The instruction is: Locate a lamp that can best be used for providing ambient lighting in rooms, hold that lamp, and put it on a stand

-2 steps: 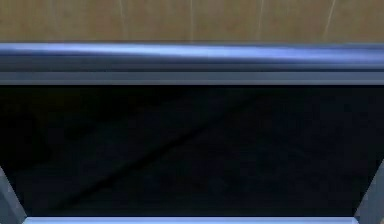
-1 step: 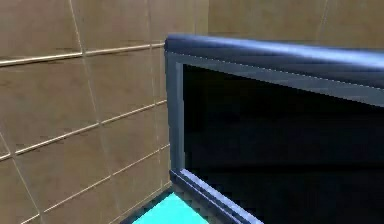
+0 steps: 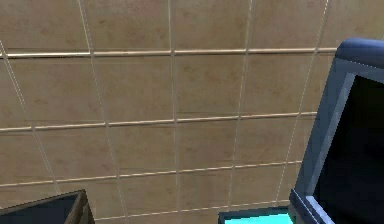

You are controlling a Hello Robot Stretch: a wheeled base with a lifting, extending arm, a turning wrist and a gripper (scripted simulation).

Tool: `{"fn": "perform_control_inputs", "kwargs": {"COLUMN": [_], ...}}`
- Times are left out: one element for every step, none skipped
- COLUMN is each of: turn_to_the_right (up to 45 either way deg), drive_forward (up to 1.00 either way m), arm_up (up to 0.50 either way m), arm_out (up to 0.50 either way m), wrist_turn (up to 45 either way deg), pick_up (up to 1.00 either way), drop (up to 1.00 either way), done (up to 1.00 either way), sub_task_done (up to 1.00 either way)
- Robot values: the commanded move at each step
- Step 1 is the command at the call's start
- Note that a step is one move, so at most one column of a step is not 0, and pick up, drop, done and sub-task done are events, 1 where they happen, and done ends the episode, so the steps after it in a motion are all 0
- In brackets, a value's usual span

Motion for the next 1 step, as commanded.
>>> {"fn": "perform_control_inputs", "kwargs": {"turn_to_the_right": [0.0], "drive_forward": [0.00], "arm_up": [0.00], "arm_out": [0.12], "wrist_turn": [0.0], "pick_up": [0.00], "drop": [0.00], "done": [0.00], "sub_task_done": [0.00]}}
